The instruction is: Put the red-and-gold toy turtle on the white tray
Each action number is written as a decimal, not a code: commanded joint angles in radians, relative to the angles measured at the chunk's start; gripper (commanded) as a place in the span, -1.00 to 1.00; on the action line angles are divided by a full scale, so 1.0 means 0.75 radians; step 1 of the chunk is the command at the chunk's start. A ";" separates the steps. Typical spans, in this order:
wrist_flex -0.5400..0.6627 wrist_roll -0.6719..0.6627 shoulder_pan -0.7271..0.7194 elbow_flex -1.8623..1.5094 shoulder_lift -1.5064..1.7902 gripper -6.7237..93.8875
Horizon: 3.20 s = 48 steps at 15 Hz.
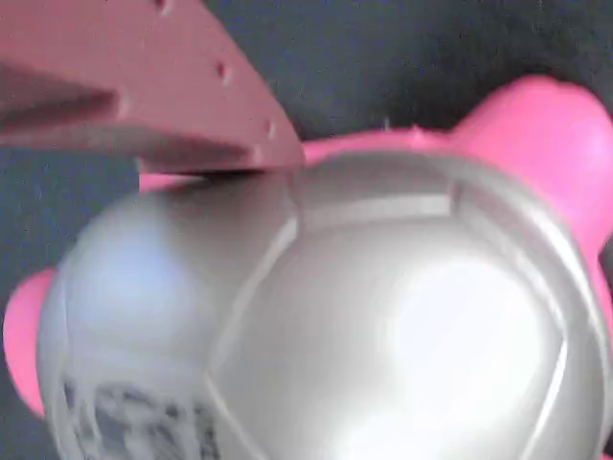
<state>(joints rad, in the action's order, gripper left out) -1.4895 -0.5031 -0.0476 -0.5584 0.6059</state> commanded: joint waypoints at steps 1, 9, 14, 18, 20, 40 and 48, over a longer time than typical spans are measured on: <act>-0.035 0.020 -0.033 0.031 0.037 -0.78; -0.125 0.080 -0.029 0.043 0.276 -0.87; -0.166 0.100 -0.029 -0.008 0.464 -0.87; -0.157 0.143 0.010 -0.315 0.951 -0.87; -0.168 0.139 0.025 -0.460 1.172 -0.87; -0.108 0.239 0.849 -0.284 0.759 -0.87; -0.117 0.231 0.859 -0.260 0.644 -0.67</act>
<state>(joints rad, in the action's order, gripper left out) -1.5754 -0.3175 0.5890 -0.8023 1.0416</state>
